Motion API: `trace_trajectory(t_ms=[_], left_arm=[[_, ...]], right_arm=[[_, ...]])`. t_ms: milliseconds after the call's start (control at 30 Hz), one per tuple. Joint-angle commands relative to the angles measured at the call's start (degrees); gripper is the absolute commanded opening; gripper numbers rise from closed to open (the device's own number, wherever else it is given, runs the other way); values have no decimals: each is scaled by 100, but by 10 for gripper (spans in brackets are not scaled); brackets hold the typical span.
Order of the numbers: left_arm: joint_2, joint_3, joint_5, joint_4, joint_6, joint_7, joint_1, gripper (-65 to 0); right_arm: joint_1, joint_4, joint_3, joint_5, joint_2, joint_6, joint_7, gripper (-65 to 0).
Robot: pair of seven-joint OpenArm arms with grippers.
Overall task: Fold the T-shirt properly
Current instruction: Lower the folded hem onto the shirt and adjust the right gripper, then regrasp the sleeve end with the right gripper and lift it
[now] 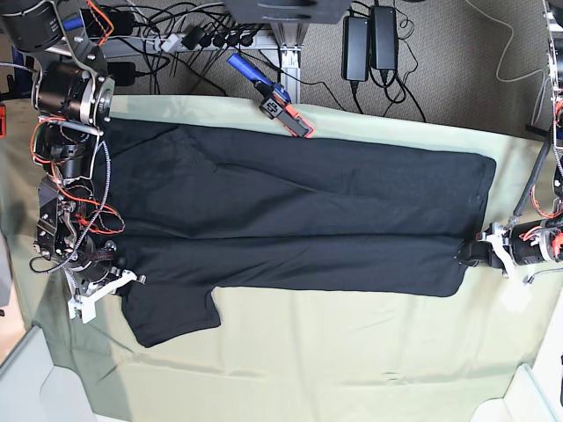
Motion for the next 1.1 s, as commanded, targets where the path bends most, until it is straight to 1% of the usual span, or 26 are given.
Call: trace_trajectory(t_ms=[0, 67, 200, 300, 367, 533, 633, 767, 800, 867, 900, 933, 1067], left_arm=[[-160, -39, -177, 76, -91, 15, -151, -650], [-227, -39, -345, 76, -91, 157, -136, -650], [-424, -39, -608, 81, -91, 339, -68, -650], [-501, -39, -859, 85, -91, 461, -68, -650], [-507, -39, -905, 87, -91, 531, -68, -650], [-507, -39, -905, 87, -91, 566, 94, -650], [-503, -39, -929, 87, -91, 566, 245, -650], [-483, -39, -1029, 87, -91, 562, 389, -650], [-472, -39, -1029, 87, -91, 564, 389, -650], [-472, -39, -1029, 87, -91, 562, 387, -650], [-476, -39, -1029, 87, -91, 562, 385, -650], [-474, -39, -1027, 87, -91, 562, 385, -650], [-474, -39, -1023, 87, -91, 564, 387, -650]], right_arm=[[114, 201, 7, -4, 118, 452, -61, -650], [-94, 544, 7, 85, 144, 452, -146, -650], [-852, 1596, 7, 442, 256, 452, -245, -650], [-1379, 2302, 7, 686, 323, 455, -435, -650], [-1659, 2601, 7, 758, 396, 452, -448, -650], [-2015, 2811, 13, 855, 487, 450, -448, -650], [-2081, 2774, 13, 852, 483, 450, -619, -650], [-2133, 2771, 17, 850, 485, 439, -610, -650], [-2118, 2771, 17, 848, 487, 437, -570, -574], [-2087, 2771, 17, 850, 485, 433, -520, -361], [-2048, 2774, 17, 855, 483, 431, -496, -284], [-1996, 2774, 20, 850, 485, 431, -503, -246], [-1744, 2809, 142, 896, 483, 428, -485, -241]])
